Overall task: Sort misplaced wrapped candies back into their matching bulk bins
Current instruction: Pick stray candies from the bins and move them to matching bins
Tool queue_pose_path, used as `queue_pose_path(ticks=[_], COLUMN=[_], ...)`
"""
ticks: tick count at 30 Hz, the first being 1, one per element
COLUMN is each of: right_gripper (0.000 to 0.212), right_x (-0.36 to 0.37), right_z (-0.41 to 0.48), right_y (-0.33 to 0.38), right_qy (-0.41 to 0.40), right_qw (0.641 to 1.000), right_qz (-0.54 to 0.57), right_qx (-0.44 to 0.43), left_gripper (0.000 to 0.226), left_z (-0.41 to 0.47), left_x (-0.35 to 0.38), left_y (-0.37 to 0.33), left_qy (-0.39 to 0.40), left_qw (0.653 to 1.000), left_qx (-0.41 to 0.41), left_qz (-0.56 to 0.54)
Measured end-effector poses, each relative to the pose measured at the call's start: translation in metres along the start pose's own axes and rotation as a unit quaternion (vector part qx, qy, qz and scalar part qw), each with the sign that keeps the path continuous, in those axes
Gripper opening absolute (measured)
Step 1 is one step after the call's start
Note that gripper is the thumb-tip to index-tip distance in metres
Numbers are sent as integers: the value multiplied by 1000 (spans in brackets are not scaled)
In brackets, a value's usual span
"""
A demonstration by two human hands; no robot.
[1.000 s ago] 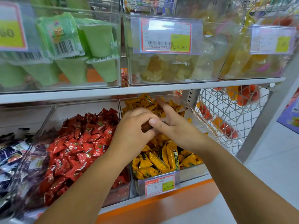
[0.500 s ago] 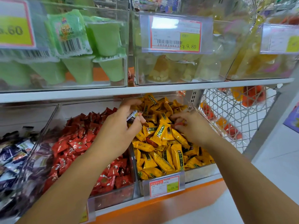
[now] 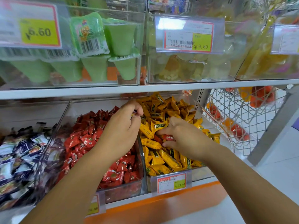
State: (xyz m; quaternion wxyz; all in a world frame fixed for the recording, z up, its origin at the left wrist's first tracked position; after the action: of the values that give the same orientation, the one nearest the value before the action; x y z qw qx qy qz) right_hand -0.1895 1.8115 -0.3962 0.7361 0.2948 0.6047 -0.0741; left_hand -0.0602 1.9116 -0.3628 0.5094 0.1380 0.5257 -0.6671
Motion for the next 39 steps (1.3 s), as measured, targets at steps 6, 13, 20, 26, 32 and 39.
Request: queue_pose_path(ticks=[6, 13, 20, 26, 32, 39], right_gripper=[22, 9, 27, 13, 8, 35], right_x=[-6, -25, -6, -24, -49, -17], right_z=[1, 2, 13, 13, 14, 40], right_y=[1, -6, 8, 9, 34, 59], right_qy=[-44, -58, 68, 2, -184, -93], right_qw=[998, 974, 988, 986, 932, 900], right_qz=[45, 218, 81, 128, 307, 424], right_qx=[22, 27, 108, 109, 58, 27], left_gripper=[19, 13, 13, 13, 25, 22], left_z=[-9, -22, -35, -42, -43, -45], left_x=[-6, -9, -14, -19, -20, -16], left_y=[13, 34, 42, 45, 52, 35], left_qy=[27, 106, 158, 166, 179, 184], left_qw=[999, 991, 982, 979, 974, 973], left_qx=[-6, -6, -9, -7, -2, 28], left_qz=[31, 79, 108, 116, 137, 137])
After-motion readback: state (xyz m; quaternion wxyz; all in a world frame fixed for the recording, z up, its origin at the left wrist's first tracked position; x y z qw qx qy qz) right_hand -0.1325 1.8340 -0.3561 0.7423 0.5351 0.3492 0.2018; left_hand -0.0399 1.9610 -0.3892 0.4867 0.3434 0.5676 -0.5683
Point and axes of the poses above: each hand's wrist, its own z-axis towards the middle knuckle, its own x-axis out of the palm, y = z × x, the point moved 6 cm from there along z, towards the middle knuckle, and after that the axes turned 14 degrees about z, right-handed, at the moved point
